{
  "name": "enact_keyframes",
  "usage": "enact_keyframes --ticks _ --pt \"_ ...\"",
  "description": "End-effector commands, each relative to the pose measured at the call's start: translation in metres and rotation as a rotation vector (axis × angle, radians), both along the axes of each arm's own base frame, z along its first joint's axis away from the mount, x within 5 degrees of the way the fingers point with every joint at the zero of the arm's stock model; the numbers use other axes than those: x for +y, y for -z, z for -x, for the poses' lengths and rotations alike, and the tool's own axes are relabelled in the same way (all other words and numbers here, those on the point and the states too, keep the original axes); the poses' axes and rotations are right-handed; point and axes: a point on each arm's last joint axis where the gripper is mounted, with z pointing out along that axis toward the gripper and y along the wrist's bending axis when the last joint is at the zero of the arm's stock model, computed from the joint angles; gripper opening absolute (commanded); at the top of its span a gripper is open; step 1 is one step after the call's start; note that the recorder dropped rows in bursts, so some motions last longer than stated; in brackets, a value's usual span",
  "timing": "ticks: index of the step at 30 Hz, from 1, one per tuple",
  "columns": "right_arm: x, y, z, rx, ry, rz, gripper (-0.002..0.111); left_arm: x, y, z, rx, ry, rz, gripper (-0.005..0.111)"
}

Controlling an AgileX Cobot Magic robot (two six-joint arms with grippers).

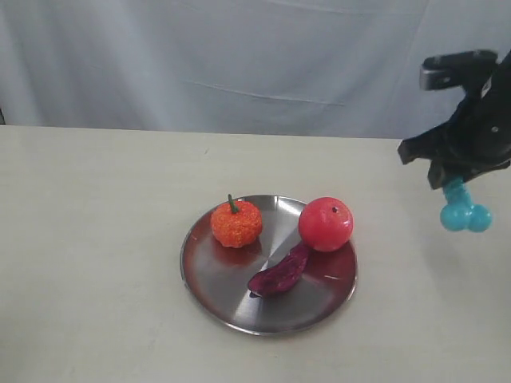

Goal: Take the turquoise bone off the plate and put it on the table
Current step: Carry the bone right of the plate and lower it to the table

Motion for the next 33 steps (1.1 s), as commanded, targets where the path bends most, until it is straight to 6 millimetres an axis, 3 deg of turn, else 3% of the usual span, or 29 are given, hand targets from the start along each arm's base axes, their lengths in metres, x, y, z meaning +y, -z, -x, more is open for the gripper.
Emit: enact_keyframes --ticks 1,8,14,18,25,27,33 --pt "-0.003 0.043 -0.018 0.041 0.021 -0.063 0.000 0.000 0.000 0.000 -0.004 0.007 0.005 0.000" --pt "-0.006 0.100 -0.032 0.162 0.030 -0.109 0.000 0.000 0.000 0.000 -0.004 0.007 0.005 0.000" --pt "-0.007 0.134 -0.036 0.242 0.034 -0.131 0.000 0.000 0.000 0.000 -0.004 0.007 0.005 0.000" --pt "-0.007 0.144 -0.037 0.259 0.034 -0.136 0.000 0.000 0.000 0.000 -0.004 0.007 0.005 0.000" --pt "-0.007 0.144 -0.037 0.254 0.034 -0.135 0.000 0.000 0.000 0.000 -0.004 0.007 0.005 0.000" --pt "-0.007 0.144 -0.037 0.252 0.034 -0.134 0.007 0.000 0.000 0.000 -0.004 0.007 0.005 0.000" --pt "-0.007 0.144 -0.037 0.252 0.034 -0.134 0.047 0.000 0.000 0.000 -0.004 0.007 0.005 0.000"
